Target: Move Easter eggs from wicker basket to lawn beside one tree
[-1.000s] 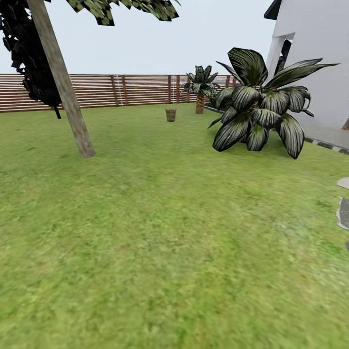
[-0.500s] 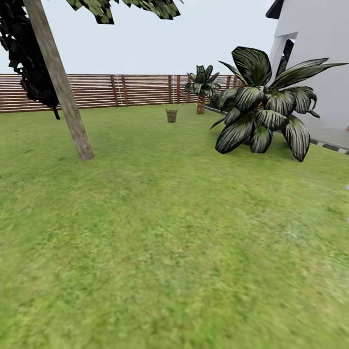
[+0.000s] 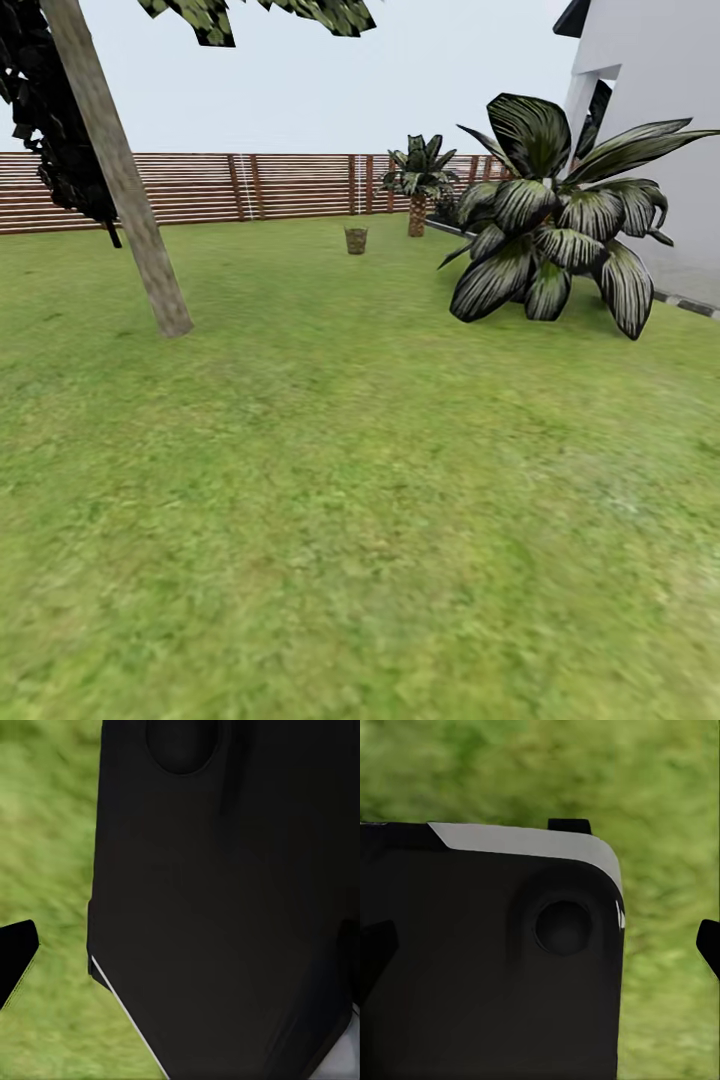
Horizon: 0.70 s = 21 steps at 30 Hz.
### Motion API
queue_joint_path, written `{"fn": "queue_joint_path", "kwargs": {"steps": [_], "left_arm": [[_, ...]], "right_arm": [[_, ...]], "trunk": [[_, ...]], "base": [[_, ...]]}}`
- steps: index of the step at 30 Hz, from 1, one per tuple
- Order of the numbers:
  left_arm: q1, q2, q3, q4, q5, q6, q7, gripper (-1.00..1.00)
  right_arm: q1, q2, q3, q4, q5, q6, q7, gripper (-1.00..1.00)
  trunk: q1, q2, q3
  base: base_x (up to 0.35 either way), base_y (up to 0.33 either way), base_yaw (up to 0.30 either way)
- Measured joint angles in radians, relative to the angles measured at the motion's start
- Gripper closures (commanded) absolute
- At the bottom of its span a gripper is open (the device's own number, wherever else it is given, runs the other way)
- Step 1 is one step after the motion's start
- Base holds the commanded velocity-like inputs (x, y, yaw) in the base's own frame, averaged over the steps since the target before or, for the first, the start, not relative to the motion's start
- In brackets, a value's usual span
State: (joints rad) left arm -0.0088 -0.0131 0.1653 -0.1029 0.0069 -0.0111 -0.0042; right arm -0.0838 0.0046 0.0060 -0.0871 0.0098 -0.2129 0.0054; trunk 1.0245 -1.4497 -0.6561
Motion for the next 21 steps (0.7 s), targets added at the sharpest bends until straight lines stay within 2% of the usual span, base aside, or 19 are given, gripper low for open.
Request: {"fn": "queue_joint_path", "kwargs": {"steps": [21], "left_arm": [[0.0,0.0,0.0,0.0,0.0,0.0,0.0,-1.0]], "right_arm": [[0.0,0.0,0.0,0.0,-0.001,0.0,0.0,-1.0]], "trunk": [[0.0,0.0,0.0]], "base": [[0.314,0.106,0.0]]}}
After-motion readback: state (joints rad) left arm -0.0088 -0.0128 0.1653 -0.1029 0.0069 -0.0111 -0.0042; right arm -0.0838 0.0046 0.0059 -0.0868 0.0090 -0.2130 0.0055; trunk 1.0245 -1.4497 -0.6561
